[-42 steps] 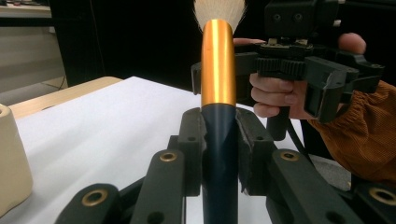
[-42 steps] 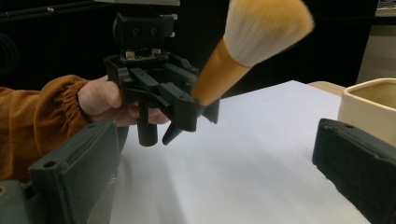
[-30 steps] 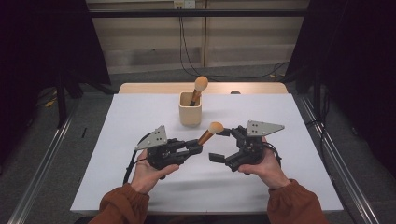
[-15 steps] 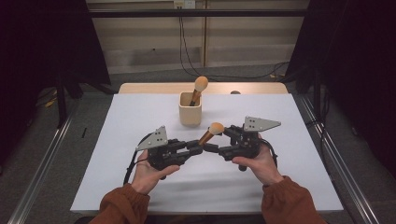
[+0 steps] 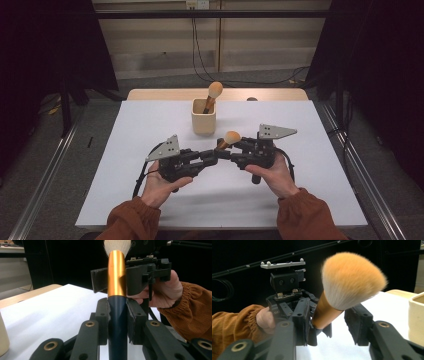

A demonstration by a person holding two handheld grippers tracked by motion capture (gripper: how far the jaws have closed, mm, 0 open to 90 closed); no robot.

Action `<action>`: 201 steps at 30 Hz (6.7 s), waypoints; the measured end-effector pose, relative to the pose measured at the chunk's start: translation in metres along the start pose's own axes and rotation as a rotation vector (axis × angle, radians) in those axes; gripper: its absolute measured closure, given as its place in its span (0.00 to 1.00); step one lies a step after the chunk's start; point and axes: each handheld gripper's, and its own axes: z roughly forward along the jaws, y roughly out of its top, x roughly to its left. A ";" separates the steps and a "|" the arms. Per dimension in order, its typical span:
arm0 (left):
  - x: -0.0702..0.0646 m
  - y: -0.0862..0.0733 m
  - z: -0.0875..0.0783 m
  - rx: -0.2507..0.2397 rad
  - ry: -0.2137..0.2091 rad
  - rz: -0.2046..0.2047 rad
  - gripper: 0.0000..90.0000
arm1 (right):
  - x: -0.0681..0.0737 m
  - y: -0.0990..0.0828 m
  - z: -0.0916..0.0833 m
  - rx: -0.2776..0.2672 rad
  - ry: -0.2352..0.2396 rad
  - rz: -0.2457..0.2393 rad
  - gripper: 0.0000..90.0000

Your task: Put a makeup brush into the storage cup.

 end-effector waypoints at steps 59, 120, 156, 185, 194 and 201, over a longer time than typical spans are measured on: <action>0.016 -0.004 -0.023 0.132 0.207 -0.076 0.01 | -0.008 0.009 -0.022 0.009 -0.063 0.006 0.82; 0.009 0.002 0.004 0.220 0.141 -0.024 0.02 | -0.015 0.057 0.009 0.517 -0.034 -0.046 0.82; 0.011 -0.002 0.030 0.189 0.134 -0.046 0.52 | -0.012 0.057 0.025 0.558 -0.058 -0.069 0.82; 0.010 -0.002 0.029 0.161 0.128 -0.035 0.83 | -0.015 0.053 0.026 0.530 -0.069 -0.071 0.82; 0.011 -0.001 0.027 0.169 0.113 -0.028 0.83 | -0.015 0.051 0.026 0.509 -0.064 -0.074 0.81; 0.013 -0.001 0.026 0.177 0.124 -0.030 0.83 | -0.015 0.050 0.025 0.467 -0.079 -0.064 0.70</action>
